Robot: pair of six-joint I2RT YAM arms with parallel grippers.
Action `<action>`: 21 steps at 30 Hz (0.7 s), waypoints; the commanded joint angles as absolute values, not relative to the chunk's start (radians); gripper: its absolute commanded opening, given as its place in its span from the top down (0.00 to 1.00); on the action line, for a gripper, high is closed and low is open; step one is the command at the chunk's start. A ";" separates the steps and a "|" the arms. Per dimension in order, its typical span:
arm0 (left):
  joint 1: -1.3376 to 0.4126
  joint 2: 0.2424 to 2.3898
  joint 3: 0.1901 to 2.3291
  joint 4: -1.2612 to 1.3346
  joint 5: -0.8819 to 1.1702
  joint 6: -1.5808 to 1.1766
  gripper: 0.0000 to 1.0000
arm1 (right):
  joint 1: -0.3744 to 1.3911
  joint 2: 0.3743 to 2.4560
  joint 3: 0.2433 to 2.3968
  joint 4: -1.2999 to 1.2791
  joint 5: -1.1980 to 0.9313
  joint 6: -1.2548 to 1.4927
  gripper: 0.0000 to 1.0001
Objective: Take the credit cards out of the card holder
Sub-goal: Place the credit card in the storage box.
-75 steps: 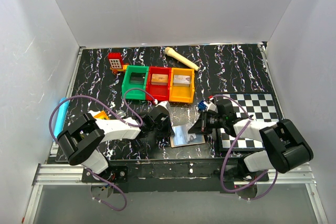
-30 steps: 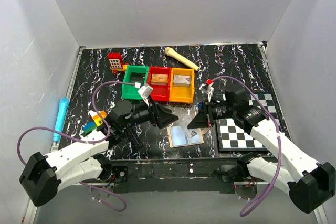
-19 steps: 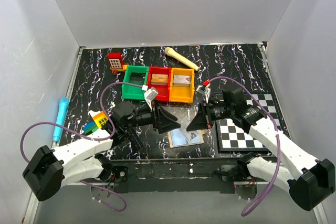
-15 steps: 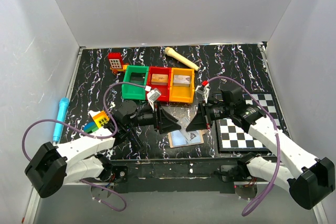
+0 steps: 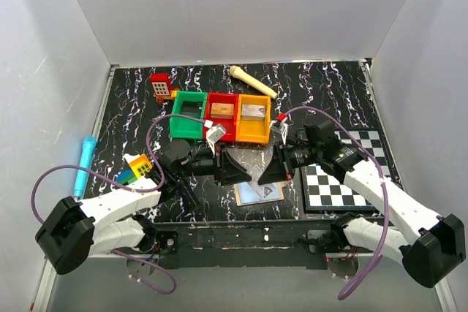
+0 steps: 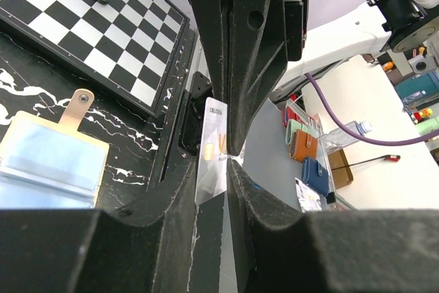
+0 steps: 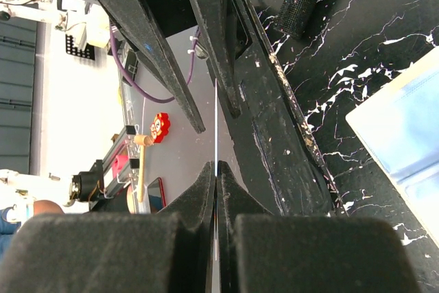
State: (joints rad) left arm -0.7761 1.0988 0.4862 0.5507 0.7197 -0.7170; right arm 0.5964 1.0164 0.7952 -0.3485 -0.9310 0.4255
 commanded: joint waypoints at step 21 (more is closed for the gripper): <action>-0.773 1.126 0.566 0.520 0.773 -0.693 0.73 | 0.644 1.088 0.936 -0.482 -0.982 0.305 0.99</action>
